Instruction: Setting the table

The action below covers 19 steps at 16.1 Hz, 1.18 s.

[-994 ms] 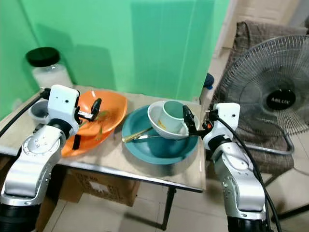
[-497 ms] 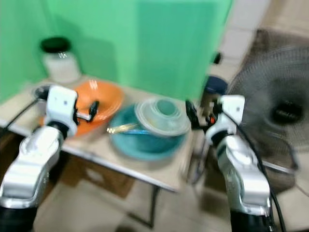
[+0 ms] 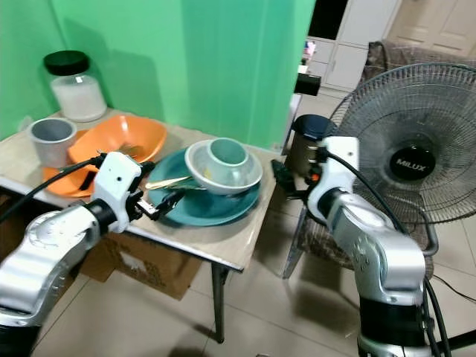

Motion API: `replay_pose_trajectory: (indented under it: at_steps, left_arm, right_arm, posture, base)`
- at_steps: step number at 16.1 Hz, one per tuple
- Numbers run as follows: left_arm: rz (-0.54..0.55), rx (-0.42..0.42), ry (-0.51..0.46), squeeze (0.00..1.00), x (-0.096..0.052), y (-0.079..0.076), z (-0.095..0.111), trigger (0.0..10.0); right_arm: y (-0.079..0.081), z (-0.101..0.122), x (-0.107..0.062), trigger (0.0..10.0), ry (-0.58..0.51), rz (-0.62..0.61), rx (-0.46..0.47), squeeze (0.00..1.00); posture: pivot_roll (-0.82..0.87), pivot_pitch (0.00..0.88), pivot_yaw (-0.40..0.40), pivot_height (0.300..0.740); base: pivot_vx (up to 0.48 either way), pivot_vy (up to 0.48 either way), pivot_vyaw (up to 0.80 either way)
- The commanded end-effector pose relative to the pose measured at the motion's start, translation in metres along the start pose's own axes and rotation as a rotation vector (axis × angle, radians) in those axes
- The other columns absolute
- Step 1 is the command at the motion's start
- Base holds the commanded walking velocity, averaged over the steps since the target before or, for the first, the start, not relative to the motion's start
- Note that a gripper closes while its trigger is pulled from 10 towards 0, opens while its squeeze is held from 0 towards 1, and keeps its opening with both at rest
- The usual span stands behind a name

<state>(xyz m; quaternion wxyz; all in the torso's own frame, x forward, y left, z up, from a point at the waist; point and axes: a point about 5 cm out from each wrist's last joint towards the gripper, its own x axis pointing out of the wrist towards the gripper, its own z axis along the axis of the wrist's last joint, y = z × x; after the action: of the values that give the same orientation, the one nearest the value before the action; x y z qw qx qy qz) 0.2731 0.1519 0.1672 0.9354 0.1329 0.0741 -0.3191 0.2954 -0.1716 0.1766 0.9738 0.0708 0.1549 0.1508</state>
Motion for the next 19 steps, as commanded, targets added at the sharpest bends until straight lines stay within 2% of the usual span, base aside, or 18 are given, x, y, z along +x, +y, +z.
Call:
replay_pose_trajectory:
  at_steps: [1, 4, 6, 7, 8, 10, 15, 19]
  left_arm:
    - [-0.055, -0.009, -0.036, 1.00, 0.001, -0.001, 0.009, 10.0]
    - [-0.144, 0.030, -0.012, 1.00, -0.006, -0.001, 0.010, 10.0]
    - [-0.130, 0.075, 0.003, 1.00, -0.011, 0.005, 0.009, 10.0]
    - [-0.134, 0.079, -0.001, 0.58, -0.011, 0.005, 0.010, 10.0]
    - [-0.140, 0.081, -0.015, 0.00, -0.010, 0.004, 0.014, 10.0]
    - [-0.136, 0.079, -0.031, 0.00, -0.012, 0.004, 0.017, 10.0]
    - [-0.106, 0.099, -0.008, 0.00, -0.019, 0.006, 0.008, 10.0]
    - [-0.102, 0.109, -0.021, 0.00, -0.020, 0.006, 0.011, 10.0]
  right_arm:
    - [0.006, 0.009, -0.001, 10.0, 0.005, 0.030, -0.016, 1.00]
    - [0.029, 0.019, 0.009, 10.0, 0.033, 0.113, -0.036, 1.00]
    - [0.037, 0.018, 0.011, 10.0, 0.052, 0.135, -0.042, 1.00]
    - [0.038, 0.017, 0.011, 10.0, 0.055, 0.142, -0.042, 1.00]
    - [0.038, 0.016, 0.011, 10.0, 0.059, 0.153, -0.040, 1.00]
    - [0.043, 0.019, 0.010, 10.0, 0.050, 0.196, -0.039, 1.00]
    - [0.056, 0.012, 0.009, 10.0, 0.042, 0.287, -0.045, 1.00]
    - [0.058, 0.014, 0.010, 10.0, 0.044, 0.313, -0.039, 1.00]
  posture:
    - [-0.07, 0.000, -0.028, 0.740]
    - [-0.08, 0.000, -0.033, 0.740]
    - [-0.07, 0.000, -0.053, 0.740]
    - [-0.06, 0.000, -0.071, 0.740]
    - [-0.06, 0.000, -0.092, 0.740]
    - [-0.07, 0.000, -0.114, 0.740]
    - [-0.07, 0.000, -0.096, 0.740]
    - [-0.06, 0.000, -0.100, 0.740]
  base:
    - [0.000, 0.000, 0.00]
    - [0.000, 0.000, 0.00]
    - [0.000, 0.000, 0.00]
    - [0.000, 0.000, 0.00]
    - [0.000, 0.000, 0.00]
    - [0.000, 0.000, 0.00]
    - [0.000, 0.000, 0.00]
    - [0.000, 0.000, 0.00]
